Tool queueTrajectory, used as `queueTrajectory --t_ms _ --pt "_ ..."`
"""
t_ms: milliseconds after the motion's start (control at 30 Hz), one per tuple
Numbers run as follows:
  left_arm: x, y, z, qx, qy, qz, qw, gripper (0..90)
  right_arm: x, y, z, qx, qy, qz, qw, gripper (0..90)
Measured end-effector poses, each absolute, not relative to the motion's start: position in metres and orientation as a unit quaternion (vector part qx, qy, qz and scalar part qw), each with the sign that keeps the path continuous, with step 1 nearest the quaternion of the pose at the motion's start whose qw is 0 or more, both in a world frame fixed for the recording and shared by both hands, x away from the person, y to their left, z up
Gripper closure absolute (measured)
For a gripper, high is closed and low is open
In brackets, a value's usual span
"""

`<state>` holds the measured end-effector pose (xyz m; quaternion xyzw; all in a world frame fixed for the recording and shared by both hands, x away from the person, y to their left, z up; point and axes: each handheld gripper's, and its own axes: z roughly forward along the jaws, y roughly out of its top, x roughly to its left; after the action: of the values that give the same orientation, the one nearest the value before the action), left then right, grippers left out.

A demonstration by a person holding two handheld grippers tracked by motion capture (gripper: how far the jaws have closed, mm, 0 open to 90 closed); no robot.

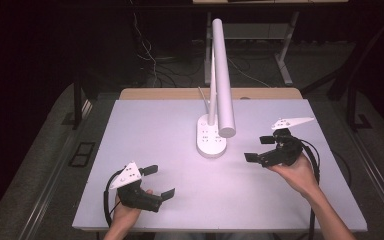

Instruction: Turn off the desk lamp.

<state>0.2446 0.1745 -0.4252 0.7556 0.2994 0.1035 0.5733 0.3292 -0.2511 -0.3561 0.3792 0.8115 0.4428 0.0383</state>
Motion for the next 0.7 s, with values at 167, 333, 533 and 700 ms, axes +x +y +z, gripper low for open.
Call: queueTrajectory --t_ms 167,333,533,700 --pt "0.244 0.175 -0.425 0.755 0.3 0.103 0.573 0.0 0.342 -0.244 -0.352 0.376 0.815 0.44 0.036 1.2" --pt "0.245 0.175 -0.425 0.756 0.3 0.103 0.573 0.0 0.353 -0.238 -0.349 0.373 0.818 0.437 0.037 1.3" --pt "0.245 0.174 -0.425 0.757 0.298 0.101 0.572 0.0 0.366 -0.232 -0.349 0.375 0.821 0.429 0.036 1.3" --pt "0.244 0.175 -0.425 0.755 0.299 0.102 0.574 0.0 0.375 -0.228 -0.351 0.375 0.822 0.427 0.033 1.3"
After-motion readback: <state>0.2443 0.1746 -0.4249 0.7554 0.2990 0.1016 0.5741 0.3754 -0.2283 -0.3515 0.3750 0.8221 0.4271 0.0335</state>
